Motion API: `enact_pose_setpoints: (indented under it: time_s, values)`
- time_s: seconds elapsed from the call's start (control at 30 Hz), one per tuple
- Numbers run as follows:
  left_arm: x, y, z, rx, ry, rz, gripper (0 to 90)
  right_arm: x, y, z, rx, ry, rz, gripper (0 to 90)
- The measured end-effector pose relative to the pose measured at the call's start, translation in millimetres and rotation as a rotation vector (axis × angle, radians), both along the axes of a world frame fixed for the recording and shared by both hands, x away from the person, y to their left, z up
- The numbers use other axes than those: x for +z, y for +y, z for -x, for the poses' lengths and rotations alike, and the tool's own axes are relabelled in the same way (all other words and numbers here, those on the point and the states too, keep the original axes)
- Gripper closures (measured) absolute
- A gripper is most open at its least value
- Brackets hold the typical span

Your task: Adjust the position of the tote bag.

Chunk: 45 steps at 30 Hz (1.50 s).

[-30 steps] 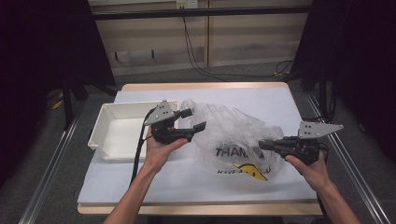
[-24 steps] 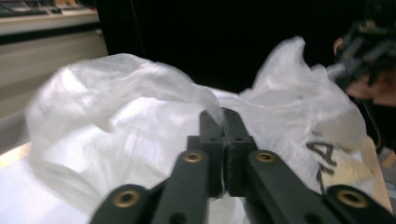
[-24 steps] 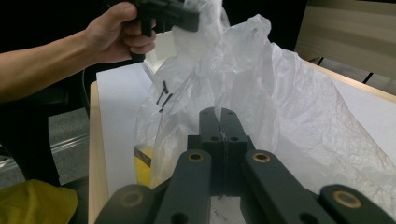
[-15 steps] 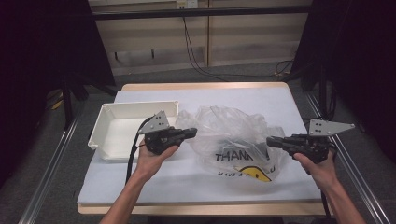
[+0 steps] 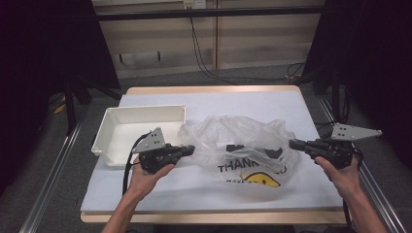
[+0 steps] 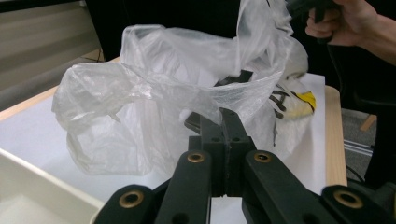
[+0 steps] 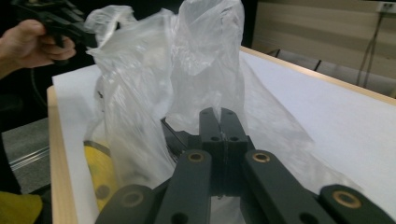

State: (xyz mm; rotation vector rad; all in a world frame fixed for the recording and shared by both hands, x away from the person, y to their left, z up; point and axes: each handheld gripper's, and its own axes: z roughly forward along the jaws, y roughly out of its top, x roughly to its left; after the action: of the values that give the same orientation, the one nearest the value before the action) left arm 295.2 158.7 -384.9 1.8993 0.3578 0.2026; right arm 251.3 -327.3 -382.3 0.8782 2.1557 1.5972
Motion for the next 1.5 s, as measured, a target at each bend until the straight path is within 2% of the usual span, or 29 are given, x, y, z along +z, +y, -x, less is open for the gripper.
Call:
enact_pose_setpoints:
  time_s: [0.03, 0.07, 0.1, 0.13, 0.17, 0.2, 0.23, 0.27, 0.3, 0.37, 0.53, 0.6, 0.63, 0.67, 0.73, 0.77, 0.8, 0.83, 0.9, 0.97, 1.0, 1.03, 1.07, 1.27, 1.3, 1.33, 1.43, 1.5]
  values:
    - [-3.4, 1.6, 5.0, -0.005, -0.002, -0.046, 90.0, -1.3, -6.4, 1.0, -0.031, 0.004, 0.032, 90.0]
    - [-6.2, 1.7, 7.7, -0.01, -0.004, -0.071, 90.0, -2.6, -9.0, 1.3, -0.046, 0.01, 0.055, 90.0]
    - [-9.9, 1.0, 10.8, -0.016, -0.001, -0.094, 90.0, -4.3, -12.0, 1.6, -0.062, 0.019, 0.067, 90.0]
    - [-9.9, 1.0, 10.8, -0.016, -0.001, -0.094, 90.0, -4.3, -12.0, 1.6, -0.062, 0.019, 0.067, 90.0]
    - [-14.6, 0.6, 14.0, -0.022, 0.0, -0.14, 90.0, -6.4, -15.3, 1.6, -0.08, 0.029, 0.088, 90.0]
    - [-17.9, 0.4, 15.4, -0.029, 0.006, -0.161, 90.0, -13.0, -22.4, 0.1, -0.114, 0.052, 0.118, 90.0]
    - [-26.8, 0.5, 18.7, -0.032, 0.016, -0.219, 90.0, -17.1, -26.2, -0.7, -0.132, 0.065, 0.119, 90.0]
    - [-26.8, 0.5, 18.7, -0.032, 0.016, -0.219, 90.0, -17.1, -26.2, -0.7, -0.132, 0.065, 0.119, 90.0]
    - [-35.6, 2.0, 20.9, -0.03, 0.036, -0.238, 90.0, -26.8, -33.0, -2.4, -0.167, 0.087, 0.149, 90.0]
    - [-42.8, 4.8, 21.6, -0.03, 0.049, -0.253, 90.0, -34.5, -35.8, -2.7, -0.177, 0.107, 0.162, 90.0]
    - [-60.6, 10.3, 26.2, -0.027, 0.098, -0.26, 90.0, -49.7, -37.4, -1.3, -0.203, 0.14, 0.21, 90.0]
    - [-63.9, 10.5, 27.2, -0.026, 0.102, -0.267, 90.0, -52.3, -36.9, -1.6, -0.206, 0.147, 0.225, 90.0]
    - [-69.4, 9.3, 28.9, -0.028, 0.107, -0.287, 90.0, -59.3, -34.4, -3.6, -0.211, 0.158, 0.253, 90.0]
    - [-69.4, 9.3, 28.9, -0.028, 0.107, -0.287, 90.0, -61.8, -33.4, -4.2, -0.207, 0.166, 0.263, 90.0]
    - [-77.4, 6.9, 30.3, -0.031, 0.117, -0.326, 90.0, -68.9, -30.9, -5.0, -0.208, 0.184, 0.298, 90.0]
    - [-79.6, 7.3, 30.0, -0.029, 0.121, -0.339, 90.0, -72.6, -30.5, -4.7, -0.206, 0.192, 0.298, 90.0]
    - [-82.5, 7.4, 29.2, -0.033, 0.131, -0.326, 90.0, -76.0, -30.1, -3.8, -0.205, 0.204, 0.298, 90.0]
    - [-83.3, 7.9, 28.4, -0.026, 0.127, -0.346, 90.0, -79.1, -30.0, -2.9, -0.203, 0.213, 0.307, 90.0]
    - [-86.2, 6.8, 27.2, -0.027, 0.134, -0.347, 90.0, -84.1, -30.1, -2.7, -0.204, 0.225, 0.315, 90.0]
    - [-89.8, 4.3, 25.9, -0.03, 0.134, -0.376, 90.0, -89.5, -28.9, -4.8, -0.205, 0.237, 0.335, 90.0]
    - [-89.8, 4.3, 25.9, -0.03, 0.134, -0.376, 90.0, -89.5, -28.9, -4.8, -0.205, 0.237, 0.335, 90.0]
    - [-94.3, 3.1, 24.7, -0.029, 0.145, -0.384, 90.0, -97.5, -27.5, -7.1, -0.206, 0.263, 0.353, 90.0]
    - [-94.7, 4.1, 23.8, -0.029, 0.163, -0.368, 90.0, -99.6, -27.3, -7.2, -0.203, 0.268, 0.352, 90.0]
    - [-96.5, 5.8, 23.6, -0.022, 0.165, -0.346, 90.0, -100.4, -27.8, -5.7, -0.204, 0.253, 0.349, 90.0]
    - [-96.0, 7.0, 24.4, -0.025, 0.176, -0.348, 90.0, -101.7, -28.9, -5.0, -0.188, 0.248, 0.331, 90.0]
    - [-96.0, 7.6, 24.2, -0.034, 0.172, -0.339, 89.2, -101.8, -29.6, -4.1, -0.184, 0.253, 0.314, 90.0]
    - [-92.4, 8.4, 27.1, -0.026, 0.176, -0.291, 81.7, -97.8, -34.0, -1.9, -0.179, 0.231, 0.26, 82.6]
    - [-88.3, 10.0, 29.3, -0.019, 0.168, -0.264, 77.8, -91.8, -35.6, 1.6, -0.181, 0.217, 0.222, 81.4]
